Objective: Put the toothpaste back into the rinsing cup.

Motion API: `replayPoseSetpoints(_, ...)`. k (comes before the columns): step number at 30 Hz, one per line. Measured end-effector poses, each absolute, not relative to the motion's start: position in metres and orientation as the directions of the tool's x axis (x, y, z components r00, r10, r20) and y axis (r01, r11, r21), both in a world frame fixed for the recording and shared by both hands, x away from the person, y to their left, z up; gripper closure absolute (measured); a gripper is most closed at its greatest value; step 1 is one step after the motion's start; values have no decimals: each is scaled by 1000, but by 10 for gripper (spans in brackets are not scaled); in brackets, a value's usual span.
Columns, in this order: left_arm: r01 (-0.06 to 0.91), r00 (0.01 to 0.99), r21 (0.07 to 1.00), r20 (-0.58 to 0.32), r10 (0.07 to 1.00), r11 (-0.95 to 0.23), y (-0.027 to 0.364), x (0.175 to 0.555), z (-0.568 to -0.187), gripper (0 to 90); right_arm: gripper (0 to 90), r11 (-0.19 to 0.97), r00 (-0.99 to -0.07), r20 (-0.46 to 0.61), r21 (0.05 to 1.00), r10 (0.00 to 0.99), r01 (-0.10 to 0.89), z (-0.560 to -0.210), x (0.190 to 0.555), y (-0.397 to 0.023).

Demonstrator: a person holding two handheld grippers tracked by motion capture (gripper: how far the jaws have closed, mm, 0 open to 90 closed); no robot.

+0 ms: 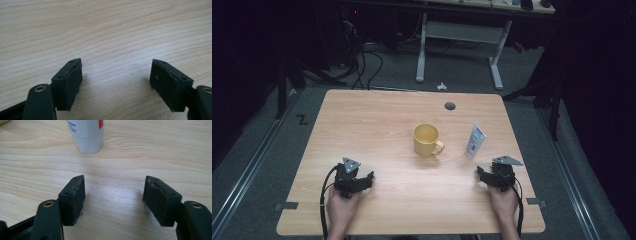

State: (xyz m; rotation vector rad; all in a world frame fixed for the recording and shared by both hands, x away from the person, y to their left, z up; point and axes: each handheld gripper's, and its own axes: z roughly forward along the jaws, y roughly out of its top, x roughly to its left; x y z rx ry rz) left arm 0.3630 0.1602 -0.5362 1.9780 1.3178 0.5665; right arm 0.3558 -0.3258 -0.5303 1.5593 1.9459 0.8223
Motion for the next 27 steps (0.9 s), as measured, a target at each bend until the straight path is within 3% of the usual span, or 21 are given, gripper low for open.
replayPoseSetpoints(27, 622, 391, 742, -17, 920, -251, 160, 363, -536, 264, 346, 155, -205, -20, 727, 979, 669, -530, 357, -325)
